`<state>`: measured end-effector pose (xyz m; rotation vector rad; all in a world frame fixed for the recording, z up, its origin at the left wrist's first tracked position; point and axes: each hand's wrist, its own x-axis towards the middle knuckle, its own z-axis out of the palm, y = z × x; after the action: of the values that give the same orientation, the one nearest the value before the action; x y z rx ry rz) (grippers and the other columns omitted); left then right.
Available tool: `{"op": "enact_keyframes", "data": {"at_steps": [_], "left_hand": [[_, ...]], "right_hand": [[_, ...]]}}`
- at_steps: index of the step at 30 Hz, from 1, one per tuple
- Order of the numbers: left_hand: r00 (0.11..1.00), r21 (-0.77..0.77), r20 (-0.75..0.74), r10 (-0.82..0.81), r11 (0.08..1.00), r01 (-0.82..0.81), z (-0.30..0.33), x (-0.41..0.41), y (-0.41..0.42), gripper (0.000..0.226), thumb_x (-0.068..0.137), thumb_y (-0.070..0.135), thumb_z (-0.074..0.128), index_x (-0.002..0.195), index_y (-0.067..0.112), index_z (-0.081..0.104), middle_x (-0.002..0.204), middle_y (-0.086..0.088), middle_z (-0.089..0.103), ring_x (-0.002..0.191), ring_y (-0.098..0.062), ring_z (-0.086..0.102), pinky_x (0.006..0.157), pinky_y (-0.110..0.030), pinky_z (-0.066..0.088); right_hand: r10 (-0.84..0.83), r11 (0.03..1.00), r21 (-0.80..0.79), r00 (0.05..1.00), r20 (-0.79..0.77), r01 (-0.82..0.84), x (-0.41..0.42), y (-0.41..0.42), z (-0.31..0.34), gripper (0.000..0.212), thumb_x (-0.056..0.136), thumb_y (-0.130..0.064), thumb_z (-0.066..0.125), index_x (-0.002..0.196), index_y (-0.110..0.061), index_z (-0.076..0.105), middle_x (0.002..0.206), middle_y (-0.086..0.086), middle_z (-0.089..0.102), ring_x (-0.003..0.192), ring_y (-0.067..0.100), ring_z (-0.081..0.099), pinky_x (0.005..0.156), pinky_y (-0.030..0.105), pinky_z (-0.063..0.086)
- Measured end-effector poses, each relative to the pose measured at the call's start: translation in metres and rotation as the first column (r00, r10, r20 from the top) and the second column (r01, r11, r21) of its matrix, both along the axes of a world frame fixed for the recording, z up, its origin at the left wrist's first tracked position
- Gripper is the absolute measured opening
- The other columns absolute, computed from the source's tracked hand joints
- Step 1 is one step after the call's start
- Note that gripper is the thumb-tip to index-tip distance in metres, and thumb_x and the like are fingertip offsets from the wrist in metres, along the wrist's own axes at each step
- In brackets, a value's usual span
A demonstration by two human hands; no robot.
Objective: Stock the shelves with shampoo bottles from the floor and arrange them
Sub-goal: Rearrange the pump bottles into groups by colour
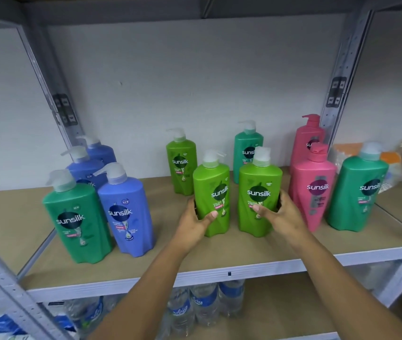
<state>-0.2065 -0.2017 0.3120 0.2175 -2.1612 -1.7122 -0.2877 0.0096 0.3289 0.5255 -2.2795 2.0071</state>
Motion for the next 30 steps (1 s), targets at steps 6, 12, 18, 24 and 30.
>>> {"op": "enact_keyframes", "data": {"at_steps": [6,12,18,24,30], "left_hand": [[1.0,0.028,0.007,-0.012,1.0,0.012,0.004,0.017,-0.02,0.051,0.088,0.011,0.065,0.131,0.016,0.04,0.123,0.0,0.06,0.104,0.001,0.058,0.087,-0.019,0.051],[0.999,0.053,0.032,-0.027,0.998,0.025,0.008,0.03,-0.033,0.048,0.09,0.012,0.063,0.13,0.02,0.038,0.12,0.005,0.059,0.101,0.008,0.055,0.076,-0.01,0.049],[0.994,0.03,-0.03,0.104,0.994,-0.103,0.003,0.035,-0.035,0.058,0.089,0.015,0.064,0.139,0.015,0.036,0.125,0.003,0.054,0.108,-0.004,0.054,0.08,-0.008,0.047],[0.969,0.034,-0.14,0.203,0.979,-0.2,0.007,0.041,-0.025,0.054,0.088,0.019,0.066,0.135,0.014,0.041,0.118,0.005,0.057,0.109,-0.007,0.056,0.092,-0.021,0.047],[0.974,0.074,-0.112,0.198,0.979,-0.191,0.003,0.032,-0.026,0.044,0.09,0.015,0.062,0.129,0.022,0.043,0.107,0.018,0.057,0.101,0.012,0.054,0.082,-0.007,0.046]], "right_hand": [[0.11,0.994,0.025,0.994,0.007,-0.11,0.01,-0.005,0.002,0.054,0.074,-0.017,0.08,0.121,-0.02,0.054,0.109,-0.006,0.068,0.092,0.002,0.066,0.075,0.019,0.053],[-0.006,0.993,0.12,0.998,-0.058,0.013,0.038,-0.005,0.01,0.067,0.077,-0.026,0.076,0.135,-0.025,0.041,0.134,-0.002,0.054,0.121,0.01,0.051,0.102,0.03,0.04],[-0.094,0.992,0.042,0.905,-0.415,0.122,0.1,-0.021,0.008,0.048,0.086,-0.04,0.06,0.13,-0.023,0.051,0.131,-0.003,0.054,0.124,0.009,0.05,0.105,0.026,0.038],[0.189,0.979,0.083,0.981,-0.035,-0.185,0.072,-0.089,0.018,0.053,0.094,-0.021,0.057,0.143,-0.017,0.038,0.145,-0.002,0.041,0.133,0.01,0.039,0.111,0.029,0.033],[0.261,0.965,-0.058,0.961,0.095,-0.257,0.043,-0.124,0.015,0.051,0.091,0.004,0.054,0.131,-0.027,0.045,0.123,0.0,0.061,0.103,0.004,0.06,0.079,0.016,0.048]]}}
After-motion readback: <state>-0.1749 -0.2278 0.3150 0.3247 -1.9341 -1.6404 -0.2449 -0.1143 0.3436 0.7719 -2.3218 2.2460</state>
